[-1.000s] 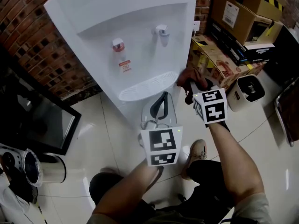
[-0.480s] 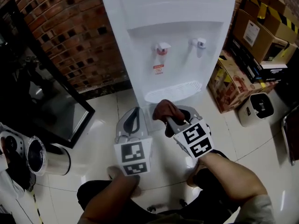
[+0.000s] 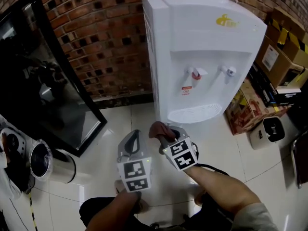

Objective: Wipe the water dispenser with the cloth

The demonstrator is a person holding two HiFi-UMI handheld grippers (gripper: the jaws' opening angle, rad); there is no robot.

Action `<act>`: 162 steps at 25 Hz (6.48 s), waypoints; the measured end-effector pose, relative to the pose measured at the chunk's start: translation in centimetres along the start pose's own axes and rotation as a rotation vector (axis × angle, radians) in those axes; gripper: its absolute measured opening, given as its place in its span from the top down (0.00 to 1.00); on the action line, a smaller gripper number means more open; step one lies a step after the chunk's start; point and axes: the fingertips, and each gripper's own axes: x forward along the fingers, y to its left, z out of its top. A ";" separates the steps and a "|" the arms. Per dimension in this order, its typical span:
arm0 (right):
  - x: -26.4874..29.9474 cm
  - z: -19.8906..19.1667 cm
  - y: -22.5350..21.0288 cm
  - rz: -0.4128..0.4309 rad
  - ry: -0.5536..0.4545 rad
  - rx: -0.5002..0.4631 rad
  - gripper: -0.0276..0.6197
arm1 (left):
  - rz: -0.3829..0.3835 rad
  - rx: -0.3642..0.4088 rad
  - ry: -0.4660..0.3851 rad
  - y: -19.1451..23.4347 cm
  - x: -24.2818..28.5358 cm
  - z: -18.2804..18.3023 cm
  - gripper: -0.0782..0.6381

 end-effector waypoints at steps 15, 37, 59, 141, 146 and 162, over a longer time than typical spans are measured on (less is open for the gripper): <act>-3.4 -2.9 -7.7 -0.147 0.018 0.143 0.81 | -0.216 0.073 0.008 -11.4 0.8 -1.1 0.89; -13.3 -9.5 -26.4 -0.562 0.002 0.393 0.81 | -0.436 0.125 -0.002 -26.1 3.4 -2.5 0.89; -8.1 -7.3 -12.3 -0.218 0.022 0.214 0.81 | -0.189 0.115 0.000 -11.4 2.8 -2.8 0.89; -2.1 -13.4 -5.0 -0.126 0.070 0.293 0.82 | -0.116 0.091 0.142 -6.8 4.9 -10.8 0.89; 2.6 -14.3 0.5 -0.064 0.053 0.307 0.82 | -0.024 0.134 0.162 -2.2 4.8 -13.6 0.89; 4.6 -15.9 -4.5 -0.202 0.024 0.414 0.82 | -0.083 0.140 0.192 -5.8 6.7 -17.5 0.89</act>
